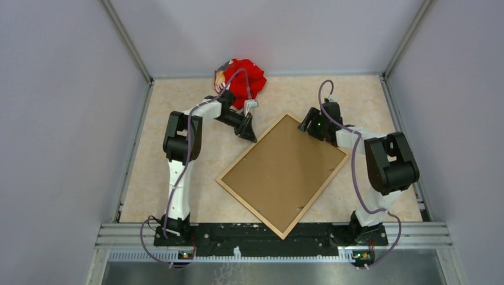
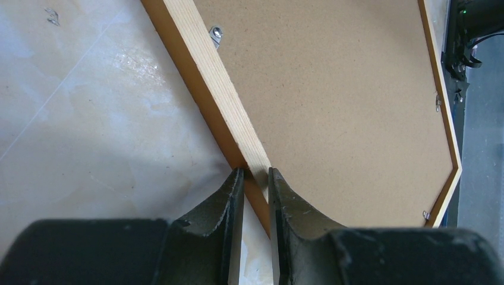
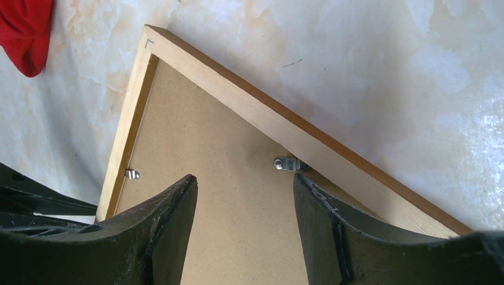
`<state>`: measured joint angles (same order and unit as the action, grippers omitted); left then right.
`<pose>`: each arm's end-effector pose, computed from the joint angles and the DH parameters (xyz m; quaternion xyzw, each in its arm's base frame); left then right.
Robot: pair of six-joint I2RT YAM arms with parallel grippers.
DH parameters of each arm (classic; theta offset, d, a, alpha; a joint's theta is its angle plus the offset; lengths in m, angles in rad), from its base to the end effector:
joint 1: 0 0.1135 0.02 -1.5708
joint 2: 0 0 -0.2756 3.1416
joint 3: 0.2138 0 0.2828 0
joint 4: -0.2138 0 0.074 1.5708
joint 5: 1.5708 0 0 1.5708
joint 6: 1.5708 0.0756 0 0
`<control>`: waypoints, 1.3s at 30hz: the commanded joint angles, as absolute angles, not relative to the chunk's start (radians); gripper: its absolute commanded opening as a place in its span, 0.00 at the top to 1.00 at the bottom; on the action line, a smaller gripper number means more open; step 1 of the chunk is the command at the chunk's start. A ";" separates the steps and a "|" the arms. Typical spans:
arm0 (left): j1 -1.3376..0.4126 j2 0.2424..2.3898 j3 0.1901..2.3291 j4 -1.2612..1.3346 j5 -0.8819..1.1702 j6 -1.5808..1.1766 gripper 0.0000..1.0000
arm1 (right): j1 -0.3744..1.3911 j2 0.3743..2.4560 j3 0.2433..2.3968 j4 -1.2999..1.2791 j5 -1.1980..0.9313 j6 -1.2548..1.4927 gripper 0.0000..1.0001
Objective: Put the photo into the frame
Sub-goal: Install the photo frame at the center of the board.
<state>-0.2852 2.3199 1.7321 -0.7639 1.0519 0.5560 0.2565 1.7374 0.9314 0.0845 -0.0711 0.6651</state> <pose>0.4567 -0.2023 0.1032 0.4011 0.7623 -0.4817 0.1611 0.3977 0.1098 0.1287 0.1704 0.8946 0.2121 0.3544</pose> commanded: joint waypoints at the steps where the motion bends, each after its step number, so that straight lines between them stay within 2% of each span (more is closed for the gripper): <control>1: -0.305 2.317 1.714 -0.845 1.002 0.607 0.75 | 0.247 1.770 0.963 0.139 -0.046 0.670 0.39; 12: -0.314 2.329 1.736 -0.864 1.003 0.614 0.74 | 0.253 1.764 0.940 0.231 -0.067 0.669 0.39; 16: -0.310 2.340 1.790 -0.876 0.983 0.601 0.72 | 0.253 1.707 0.963 0.158 -0.085 0.623 0.38; 18: -0.299 2.350 1.845 -0.905 0.972 0.591 0.68 | 0.254 1.646 0.950 0.111 -0.086 0.608 0.37; 20: -0.284 2.346 1.886 -0.928 0.957 0.581 0.56 | 0.257 1.565 0.918 0.055 -0.084 0.593 0.37; 22: -0.265 2.320 1.908 -0.930 0.945 0.572 0.49 | 0.259 1.469 0.881 -0.023 -0.082 0.578 0.36; 26: -0.234 2.244 1.915 -0.971 0.901 0.592 0.44 | 0.290 1.269 0.785 -0.203 -0.081 0.552 0.35; 30: -0.219 2.160 1.854 -1.112 0.848 0.700 0.43 | 0.409 1.102 0.711 -0.420 -0.060 0.540 0.34; 34: -0.218 2.011 1.624 -1.109 0.720 0.793 0.43 | 0.543 0.926 0.651 -0.572 -0.118 0.546 0.39; 39: -0.188 1.875 1.441 -1.074 0.628 0.789 0.44 | 0.880 0.898 0.690 -0.728 -0.025 0.727 0.46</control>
<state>-0.2092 1.9713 1.5303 -1.0615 0.7151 0.7403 0.6899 0.9131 0.6537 -0.5495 -0.0799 0.5980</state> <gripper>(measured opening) 0.564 0.559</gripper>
